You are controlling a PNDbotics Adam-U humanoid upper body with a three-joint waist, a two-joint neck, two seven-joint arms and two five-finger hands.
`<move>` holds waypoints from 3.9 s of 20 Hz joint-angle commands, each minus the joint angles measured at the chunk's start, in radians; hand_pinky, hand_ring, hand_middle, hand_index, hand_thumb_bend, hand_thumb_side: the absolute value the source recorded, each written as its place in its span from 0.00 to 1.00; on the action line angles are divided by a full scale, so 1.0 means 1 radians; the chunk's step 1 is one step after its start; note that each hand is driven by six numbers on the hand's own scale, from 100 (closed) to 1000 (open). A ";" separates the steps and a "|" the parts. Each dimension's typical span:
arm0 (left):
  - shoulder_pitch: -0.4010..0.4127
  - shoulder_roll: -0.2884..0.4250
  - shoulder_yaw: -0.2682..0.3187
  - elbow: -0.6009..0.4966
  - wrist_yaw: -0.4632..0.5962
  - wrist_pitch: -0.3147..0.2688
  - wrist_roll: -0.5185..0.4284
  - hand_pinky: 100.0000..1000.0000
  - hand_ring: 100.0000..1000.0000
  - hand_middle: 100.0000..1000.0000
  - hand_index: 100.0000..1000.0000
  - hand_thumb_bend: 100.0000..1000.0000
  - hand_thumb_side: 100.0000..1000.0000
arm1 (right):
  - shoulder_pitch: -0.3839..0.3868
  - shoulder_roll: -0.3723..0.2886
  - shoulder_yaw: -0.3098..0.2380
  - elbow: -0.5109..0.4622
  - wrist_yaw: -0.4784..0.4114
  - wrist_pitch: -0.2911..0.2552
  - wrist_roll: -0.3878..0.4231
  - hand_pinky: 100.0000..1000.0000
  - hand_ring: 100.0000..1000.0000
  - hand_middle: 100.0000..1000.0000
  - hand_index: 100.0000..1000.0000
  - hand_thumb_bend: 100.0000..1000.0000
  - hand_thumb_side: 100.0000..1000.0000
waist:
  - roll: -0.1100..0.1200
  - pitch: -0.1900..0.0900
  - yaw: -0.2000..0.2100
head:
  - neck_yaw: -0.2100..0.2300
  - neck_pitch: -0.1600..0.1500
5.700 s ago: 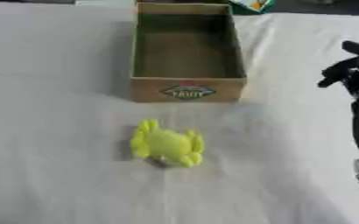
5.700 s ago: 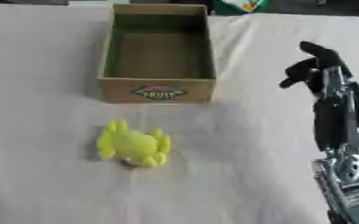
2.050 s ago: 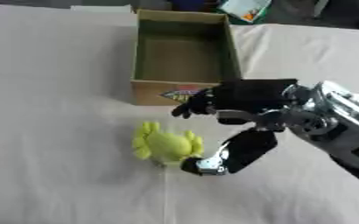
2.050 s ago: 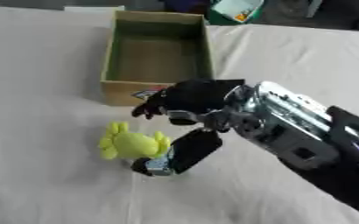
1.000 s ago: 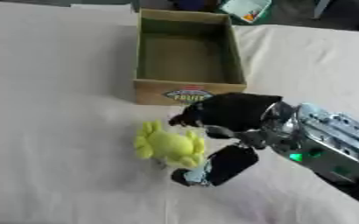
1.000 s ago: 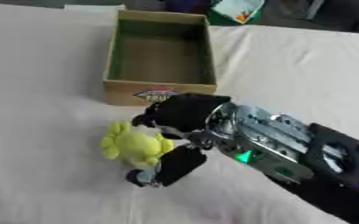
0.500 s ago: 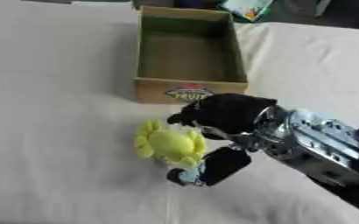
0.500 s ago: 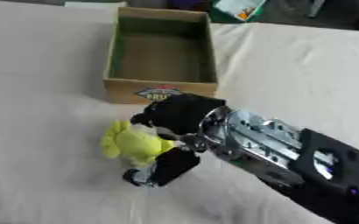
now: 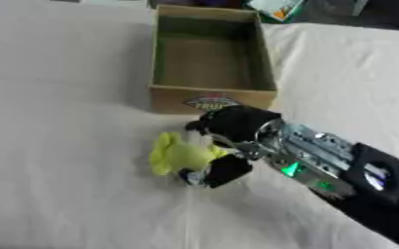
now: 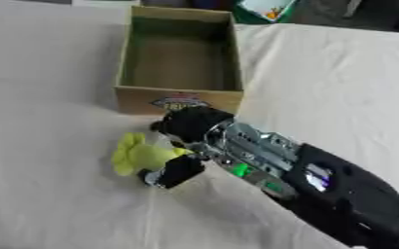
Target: Pick up objects on the table and place them in the box.
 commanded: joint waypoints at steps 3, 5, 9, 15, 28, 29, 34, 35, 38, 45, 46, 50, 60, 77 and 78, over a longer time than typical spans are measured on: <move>-0.008 0.007 -0.001 -0.022 0.002 -0.002 -0.009 0.34 0.32 0.35 0.68 0.00 0.63 | -0.010 0.002 0.002 0.035 -0.006 -0.011 -0.017 0.85 0.83 0.75 1.00 0.30 0.90 | 0.008 -0.013 0.003 | -0.005 -0.010; -0.007 0.006 -0.001 -0.022 0.003 -0.002 -0.010 0.34 0.32 0.35 0.68 0.00 0.63 | -0.010 0.003 0.003 0.036 -0.015 -0.014 -0.018 0.85 0.82 0.74 0.97 0.30 0.88 | 0.008 -0.013 0.005 | -0.005 -0.010; -0.007 0.006 -0.001 -0.022 0.003 -0.001 -0.013 0.34 0.32 0.35 0.68 0.00 0.63 | -0.012 0.001 0.003 0.026 -0.027 -0.014 -0.034 0.84 0.80 0.69 0.91 0.30 0.84 | 0.007 -0.014 0.006 | -0.005 -0.011; -0.007 0.007 -0.001 -0.022 0.005 0.001 -0.017 0.34 0.32 0.35 0.68 0.00 0.63 | -0.011 -0.011 0.003 -0.012 -0.010 -0.020 -0.082 0.83 0.78 0.65 0.85 0.23 0.80 | 0.007 -0.014 0.006 | -0.002 -0.010; -0.010 0.005 -0.001 -0.022 0.010 0.006 -0.026 0.35 0.32 0.35 0.68 0.00 0.63 | 0.014 -0.004 0.013 -0.001 0.002 -0.038 -0.120 0.82 0.75 0.57 0.85 0.08 0.69 | 0.007 -0.011 0.015 | -0.005 -0.014; -0.010 0.005 -0.001 -0.022 0.010 0.006 -0.026 0.35 0.32 0.35 0.68 0.00 0.63 | 0.014 0.001 0.013 0.012 0.000 -0.036 -0.121 0.82 0.76 0.57 0.88 0.09 0.70 | 0.007 -0.011 0.016 | -0.006 -0.014; -0.011 0.005 -0.001 -0.022 0.012 0.007 -0.026 0.35 0.33 0.35 0.68 0.00 0.63 | 0.015 0.031 0.009 0.092 0.004 -0.031 -0.118 0.82 0.77 0.59 0.96 0.21 0.76 | 0.006 -0.012 0.019 | -0.008 -0.019; -0.011 0.005 -0.001 -0.022 0.013 0.007 -0.026 0.35 0.33 0.35 0.68 0.00 0.63 | 0.014 0.036 0.008 0.106 0.003 -0.032 -0.116 0.82 0.77 0.59 0.94 0.21 0.76 | 0.006 -0.013 0.020 | -0.009 -0.020; -0.011 0.004 -0.001 -0.022 0.013 0.009 -0.027 0.35 0.33 0.35 0.68 0.00 0.63 | 0.014 0.044 0.002 0.121 -0.010 -0.031 -0.134 0.80 0.74 0.53 0.79 0.09 0.68 | 0.006 -0.013 0.021 | -0.010 -0.020; -0.011 0.002 -0.001 -0.022 0.009 0.013 -0.035 0.35 0.32 0.35 0.68 0.00 0.63 | 0.017 0.033 0.009 0.081 -0.071 -0.006 -0.232 0.75 0.63 0.41 0.66 0.00 0.54 | 0.005 -0.010 0.020 | -0.009 -0.016; -0.011 0.001 -0.001 -0.022 0.008 0.014 -0.037 0.35 0.32 0.35 0.68 0.00 0.64 | 0.018 0.028 0.011 0.069 -0.078 -0.005 -0.239 0.75 0.63 0.41 0.67 0.00 0.54 | 0.005 -0.010 0.020 | -0.008 -0.016; -0.012 0.001 -0.001 -0.022 0.006 0.015 -0.042 0.35 0.32 0.35 0.68 0.00 0.64 | 0.022 0.008 0.016 0.008 -0.107 0.007 -0.236 0.75 0.63 0.42 0.68 0.00 0.55 | 0.004 -0.009 0.019 | -0.007 -0.016; -0.011 0.001 -0.001 -0.022 0.004 0.018 -0.051 0.35 0.32 0.35 0.68 0.00 0.64 | 0.019 -0.030 -0.004 -0.112 -0.130 0.056 -0.227 0.71 0.60 0.43 0.63 0.00 0.23 | 0.003 -0.010 0.018 | -0.007 -0.016; -0.012 -0.001 0.000 -0.022 0.002 0.022 -0.061 0.35 0.33 0.36 0.68 0.00 0.64 | 0.031 -0.071 -0.070 -0.234 -0.267 0.122 -0.141 0.71 0.63 0.60 0.68 0.00 0.11 | 0.002 -0.008 0.018 | -0.005 -0.019; -0.012 0.000 0.000 -0.022 0.002 0.022 -0.061 0.35 0.33 0.36 0.68 0.00 0.64 | 0.033 -0.072 -0.073 -0.239 -0.283 0.129 -0.134 0.71 0.64 0.63 0.70 0.00 0.11 | 0.002 -0.008 0.018 | -0.005 -0.020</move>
